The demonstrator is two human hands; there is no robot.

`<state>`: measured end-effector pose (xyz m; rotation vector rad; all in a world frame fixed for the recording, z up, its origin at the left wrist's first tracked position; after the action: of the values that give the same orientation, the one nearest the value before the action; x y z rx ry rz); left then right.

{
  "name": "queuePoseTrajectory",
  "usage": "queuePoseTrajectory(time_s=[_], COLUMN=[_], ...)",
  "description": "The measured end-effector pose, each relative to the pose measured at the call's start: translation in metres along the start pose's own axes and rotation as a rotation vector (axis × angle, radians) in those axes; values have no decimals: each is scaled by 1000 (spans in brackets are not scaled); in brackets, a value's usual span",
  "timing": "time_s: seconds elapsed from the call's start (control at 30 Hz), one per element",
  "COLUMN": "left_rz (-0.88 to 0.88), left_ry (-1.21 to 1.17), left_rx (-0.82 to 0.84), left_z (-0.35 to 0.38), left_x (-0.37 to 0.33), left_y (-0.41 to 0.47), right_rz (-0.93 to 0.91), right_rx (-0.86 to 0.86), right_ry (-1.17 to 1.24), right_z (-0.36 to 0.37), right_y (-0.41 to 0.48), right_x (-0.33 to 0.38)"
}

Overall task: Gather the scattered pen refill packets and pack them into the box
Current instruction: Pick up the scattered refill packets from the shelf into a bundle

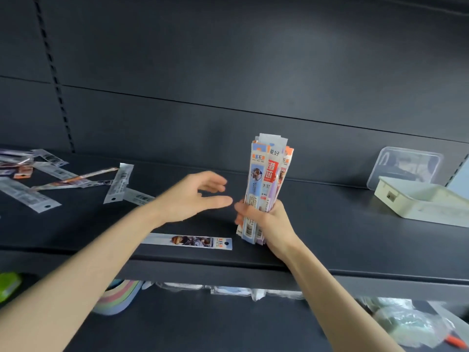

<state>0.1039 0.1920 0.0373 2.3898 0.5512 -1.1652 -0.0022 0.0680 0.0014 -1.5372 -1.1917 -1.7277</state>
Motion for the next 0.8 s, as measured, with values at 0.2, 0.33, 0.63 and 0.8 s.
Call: queuePoseTrajectory(time_s=[0.2,0.33,0.63,0.8], left_rz=[-116,-78,-54,-89], left_ry=[260,261,287,422], left_rx=[89,68,-30,135], left_z=[-25,-25,-67,-85], left_x=[51,56,61,86], left_y=[-54,-57,-46,-16], right_rz=[-10,-9,-27,-25], right_rx=[-42,-14,34,55], right_ry=[-69,-32,-18,-51], right_z=[2,12,40,63], right_y=[0,-1,6,27], right_x=[0,-2,3,2])
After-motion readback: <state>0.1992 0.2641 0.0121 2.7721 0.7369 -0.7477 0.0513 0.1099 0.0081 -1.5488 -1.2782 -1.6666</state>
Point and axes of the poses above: each hand's wrist, its own y-axis towards the middle knuckle, its own z-axis out of the palm, x = y × z, the point moved 5 cm from there along y, towards the middle knuckle, and after that the axes turned 1 degree about -y, right-handed, at the moved point
